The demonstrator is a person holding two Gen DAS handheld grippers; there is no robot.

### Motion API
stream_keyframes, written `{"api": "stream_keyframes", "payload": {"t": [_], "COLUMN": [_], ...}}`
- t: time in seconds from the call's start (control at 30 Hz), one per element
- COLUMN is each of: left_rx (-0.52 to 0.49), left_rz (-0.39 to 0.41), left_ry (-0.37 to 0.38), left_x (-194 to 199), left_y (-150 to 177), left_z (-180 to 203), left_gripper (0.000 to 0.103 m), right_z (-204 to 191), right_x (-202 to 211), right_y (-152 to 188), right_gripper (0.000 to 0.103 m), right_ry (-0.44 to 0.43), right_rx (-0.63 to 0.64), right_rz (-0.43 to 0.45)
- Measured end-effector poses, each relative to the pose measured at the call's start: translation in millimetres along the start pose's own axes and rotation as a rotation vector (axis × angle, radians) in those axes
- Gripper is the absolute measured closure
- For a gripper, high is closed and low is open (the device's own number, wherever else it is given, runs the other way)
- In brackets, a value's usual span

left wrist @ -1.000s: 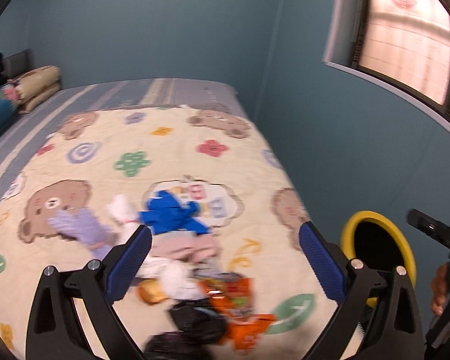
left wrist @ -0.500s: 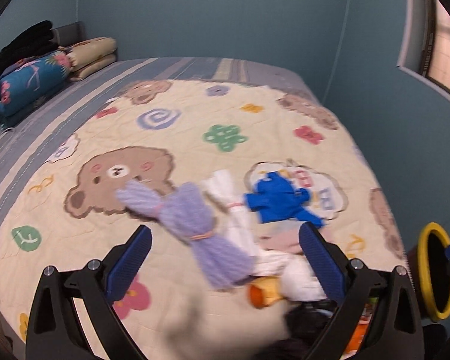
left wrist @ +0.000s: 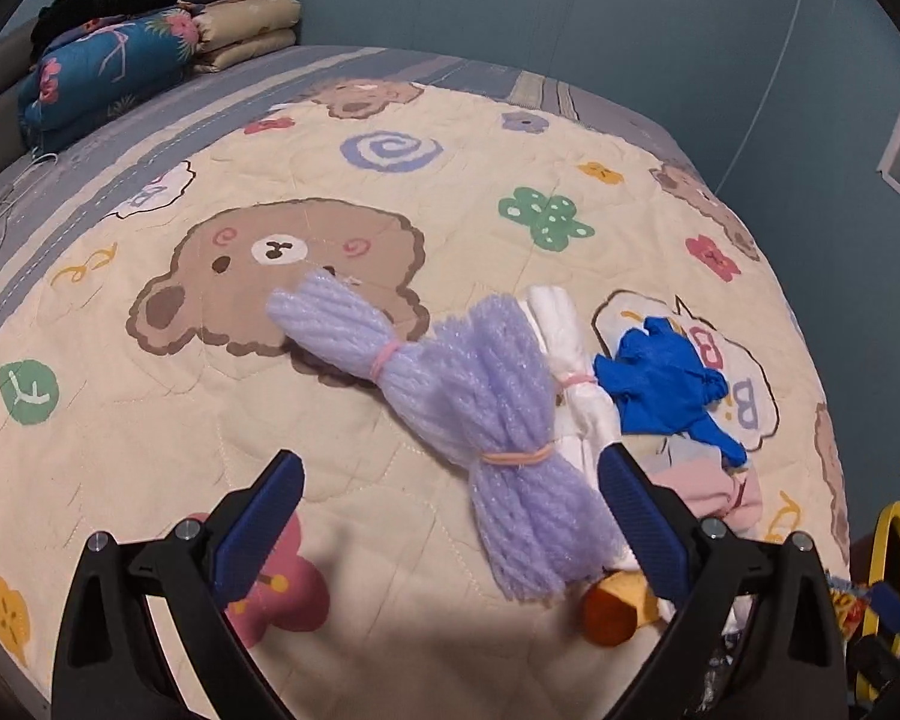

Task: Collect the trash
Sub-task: 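Grasp the lavender mesh bundle with the left tool while the right tool grasps the orange chip bag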

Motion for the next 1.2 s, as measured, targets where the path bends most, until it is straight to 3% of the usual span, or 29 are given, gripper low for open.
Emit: {"api": "stream_keyframes", "payload": {"t": [0.27, 0.37, 0.43, 0.53, 0.63, 0.73, 1.2], "left_rx": [0.034, 0.004, -0.008, -0.016, -0.018, -0.002, -0.02], "left_rz": [0.007, -0.009, -0.019, -0.044, -0.061, -0.057, -0.016], "left_ry": [-0.033, -0.064, -0.078, -0.077, -0.084, -0.065, 0.067], "left_x": [-21, -36, -45, -56, -63, -61, 18], "left_y": [-20, -16, -12, -5, 1, -1, -7], "left_z": [8, 14, 16, 19, 18, 16, 8], "left_gripper": [0.008, 0.009, 0.018, 0.048, 0.068, 0.076, 0.08], "right_z": [0, -1, -1, -1, 0, 1, 14], "right_x": [-14, -22, -28, -34, -39, -40, -4], "right_y": [4, 7, 9, 13, 16, 16, 7], "right_gripper": [0.036, 0.037, 0.047, 0.058, 0.073, 0.082, 0.085], "right_ry": [0.019, 0.01, 0.003, -0.01, -0.036, -0.057, -0.1], "right_rx": [0.024, 0.033, 0.034, 0.026, 0.01, -0.004, -0.064], "right_rz": [-0.001, -0.018, -0.034, -0.058, -0.076, -0.077, 0.038]}}
Point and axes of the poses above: each gripper's, at about its wrist camera, not at the fingertips, and x roughly against the way its jaws point, z to its right, y to its underside, the point moved 6 cm from there along -x, roughly the way its jaws point, and after that the axes turned 12 degrees about x, right-handed, at the moved point
